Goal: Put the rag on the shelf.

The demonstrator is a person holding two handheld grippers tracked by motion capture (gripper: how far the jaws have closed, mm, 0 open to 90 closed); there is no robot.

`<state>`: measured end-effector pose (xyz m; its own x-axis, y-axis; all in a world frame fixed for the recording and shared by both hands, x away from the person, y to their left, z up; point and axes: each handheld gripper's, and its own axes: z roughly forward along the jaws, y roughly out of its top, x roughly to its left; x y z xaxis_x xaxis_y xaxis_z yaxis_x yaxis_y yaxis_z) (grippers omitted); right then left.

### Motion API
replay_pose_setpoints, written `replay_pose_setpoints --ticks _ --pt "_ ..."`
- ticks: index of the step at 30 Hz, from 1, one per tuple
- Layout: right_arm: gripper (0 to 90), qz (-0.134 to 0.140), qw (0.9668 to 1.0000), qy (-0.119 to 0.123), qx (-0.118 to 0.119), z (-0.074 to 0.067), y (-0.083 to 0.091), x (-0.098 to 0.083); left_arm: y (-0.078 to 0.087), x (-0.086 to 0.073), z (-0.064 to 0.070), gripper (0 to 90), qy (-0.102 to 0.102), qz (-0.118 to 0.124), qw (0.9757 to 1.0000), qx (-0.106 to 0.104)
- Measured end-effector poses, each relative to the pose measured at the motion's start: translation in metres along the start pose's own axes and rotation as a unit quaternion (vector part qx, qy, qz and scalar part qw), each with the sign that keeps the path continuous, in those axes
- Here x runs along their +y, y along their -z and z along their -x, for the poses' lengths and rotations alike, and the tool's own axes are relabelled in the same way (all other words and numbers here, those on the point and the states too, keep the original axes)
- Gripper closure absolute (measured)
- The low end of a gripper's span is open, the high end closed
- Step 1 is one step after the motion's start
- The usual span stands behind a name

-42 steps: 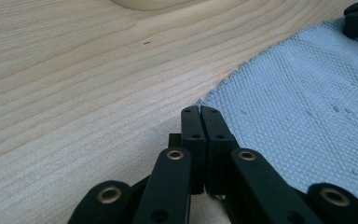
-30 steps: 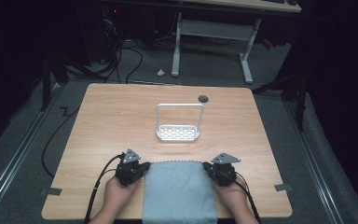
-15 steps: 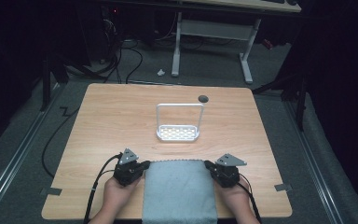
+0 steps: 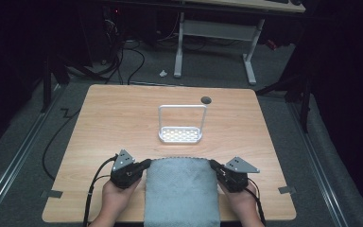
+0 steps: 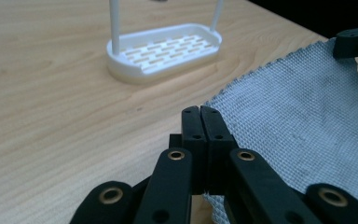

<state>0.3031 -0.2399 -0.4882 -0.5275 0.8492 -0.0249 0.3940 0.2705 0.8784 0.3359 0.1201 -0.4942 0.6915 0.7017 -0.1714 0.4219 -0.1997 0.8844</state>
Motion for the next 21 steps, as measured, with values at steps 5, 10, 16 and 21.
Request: replay_pose_setpoints --ticks 5,10,16,21 --pt "89.4 0.032 0.9994 0.004 -0.008 -0.002 0.009 0.009 0.008 0.01 0.004 89.3 -0.008 0.028 0.9996 -0.003" --pt "89.4 0.048 0.9987 0.003 -0.016 0.004 0.006 0.017 0.006 0.021 0.006 89.3 -0.026 0.042 0.9988 0.004" --pt "89.4 0.062 0.998 -0.002 -0.015 0.01 0.004 0.031 0.002 0.038 0.004 89.3 -0.026 0.065 0.9976 0.004" --pt "89.4 0.085 0.9961 0.007 -0.023 0.012 0.005 0.046 0.001 0.052 0.002 89.3 -0.029 0.085 0.9959 0.008"
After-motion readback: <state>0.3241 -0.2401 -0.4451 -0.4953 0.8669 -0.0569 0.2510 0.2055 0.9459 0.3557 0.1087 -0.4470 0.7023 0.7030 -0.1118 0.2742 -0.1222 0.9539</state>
